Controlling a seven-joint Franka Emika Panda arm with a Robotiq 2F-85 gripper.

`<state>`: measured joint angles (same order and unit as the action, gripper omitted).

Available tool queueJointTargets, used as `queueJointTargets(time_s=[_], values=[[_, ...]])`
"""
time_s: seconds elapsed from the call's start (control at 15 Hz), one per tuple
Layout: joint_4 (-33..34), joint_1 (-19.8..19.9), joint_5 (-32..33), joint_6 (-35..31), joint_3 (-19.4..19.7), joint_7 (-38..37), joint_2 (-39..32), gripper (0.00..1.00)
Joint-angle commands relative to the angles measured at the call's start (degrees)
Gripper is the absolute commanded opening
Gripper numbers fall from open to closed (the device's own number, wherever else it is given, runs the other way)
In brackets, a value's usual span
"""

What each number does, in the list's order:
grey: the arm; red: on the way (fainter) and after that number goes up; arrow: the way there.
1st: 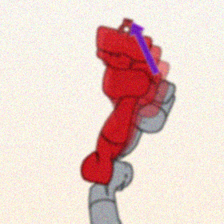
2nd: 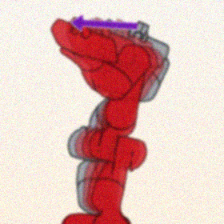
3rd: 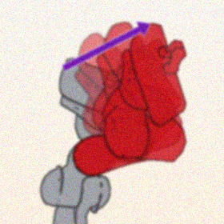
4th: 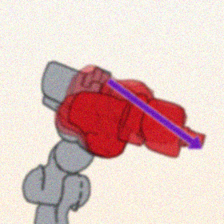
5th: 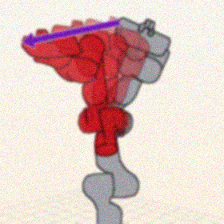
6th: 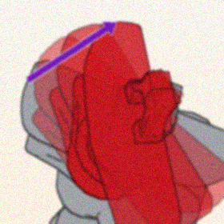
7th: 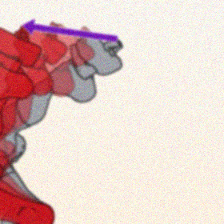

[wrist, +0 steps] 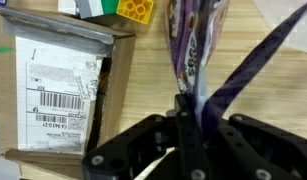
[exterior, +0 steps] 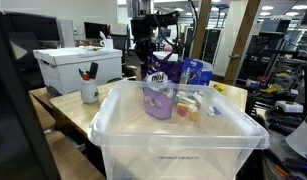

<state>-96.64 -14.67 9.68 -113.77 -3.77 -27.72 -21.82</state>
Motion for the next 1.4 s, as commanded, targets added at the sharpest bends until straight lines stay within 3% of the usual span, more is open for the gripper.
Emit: queueJointTargets(time_s=[0.0,0.4,0.87,1.33], values=[[0.0,-1.4,2.8,-0.8,1.6,-6.5,0.0,0.05],[0.9,-1.6,5.0,-0.2,2.3,-13.0,-0.5,0.05],[4.6,2.7,-11.4,0.2,-0.2,-5.5,-0.9,0.05],[7.4,3.1,-12.8,0.5,0.4,-5.6,-1.5,0.05]])
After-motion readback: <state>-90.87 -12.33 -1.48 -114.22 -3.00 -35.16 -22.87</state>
